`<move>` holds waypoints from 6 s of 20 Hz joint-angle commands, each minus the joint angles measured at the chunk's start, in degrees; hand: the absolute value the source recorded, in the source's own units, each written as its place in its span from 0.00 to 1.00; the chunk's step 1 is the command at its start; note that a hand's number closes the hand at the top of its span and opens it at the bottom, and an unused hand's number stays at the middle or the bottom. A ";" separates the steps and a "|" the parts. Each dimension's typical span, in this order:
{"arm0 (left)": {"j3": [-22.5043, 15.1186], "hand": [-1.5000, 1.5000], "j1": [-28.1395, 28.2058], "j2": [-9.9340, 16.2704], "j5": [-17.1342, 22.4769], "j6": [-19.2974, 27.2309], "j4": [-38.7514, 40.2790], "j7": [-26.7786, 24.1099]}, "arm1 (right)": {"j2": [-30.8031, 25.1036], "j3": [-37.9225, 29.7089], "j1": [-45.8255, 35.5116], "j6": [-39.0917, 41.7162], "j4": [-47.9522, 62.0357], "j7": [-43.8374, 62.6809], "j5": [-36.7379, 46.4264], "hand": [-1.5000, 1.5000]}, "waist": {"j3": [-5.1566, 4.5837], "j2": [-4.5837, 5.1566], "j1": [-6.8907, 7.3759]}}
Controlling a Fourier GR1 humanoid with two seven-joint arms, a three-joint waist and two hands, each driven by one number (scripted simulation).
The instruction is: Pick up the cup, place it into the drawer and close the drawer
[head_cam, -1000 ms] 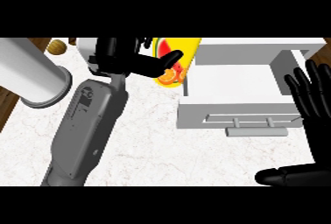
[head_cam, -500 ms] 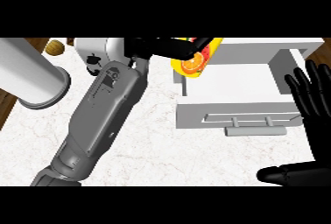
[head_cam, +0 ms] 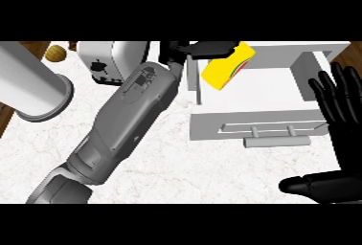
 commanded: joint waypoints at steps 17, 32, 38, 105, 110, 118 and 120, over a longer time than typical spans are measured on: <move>-18.67 1.00 -8.89 0.00 10.55 3.30 18.62 -1.72 | 0.90 2.49 -0.30 1.91 0.86 -2.29 -0.23 0.00 | 0.10 1.01 -4.61; -20.38 0.00 -7.27 0.00 21.03 4.72 10.79 -8.10 | 0.35 -0.09 -4.70 2.16 1.81 1.06 -6.47 0.00 | 0.03 0.62 -3.25; -16.49 0.00 -6.33 0.00 24.20 1.73 7.60 -10.08 | 0.22 0.09 -0.51 3.44 -1.01 0.66 -7.41 0.00 | -0.01 -0.18 0.11; 11.30 0.00 64.42 30.74 25.00 -31.67 -43.55 -4.49 | -11.36 4.58 -43.19 -7.89 97.26 -41.77 55.54 0.00 | 0.08 0.71 5.28; 9.19 0.00 60.24 27.30 21.22 -29.21 -41.04 -6.44 | -11.75 3.69 -49.35 -6.40 101.82 -39.35 55.93 0.00 | 0.09 1.14 5.69; 9.49 0.00 59.98 28.82 20.61 -29.94 -41.51 -4.93 | -14.36 2.31 -50.95 -6.27 104.87 -41.85 55.33 0.00 | 0.18 1.73 7.24; 8.66 0.00 60.37 27.23 19.77 -29.44 -41.13 -6.00 | -13.27 2.29 -50.31 -7.90 105.36 -41.59 55.46 0.00 | 0.17 1.81 7.35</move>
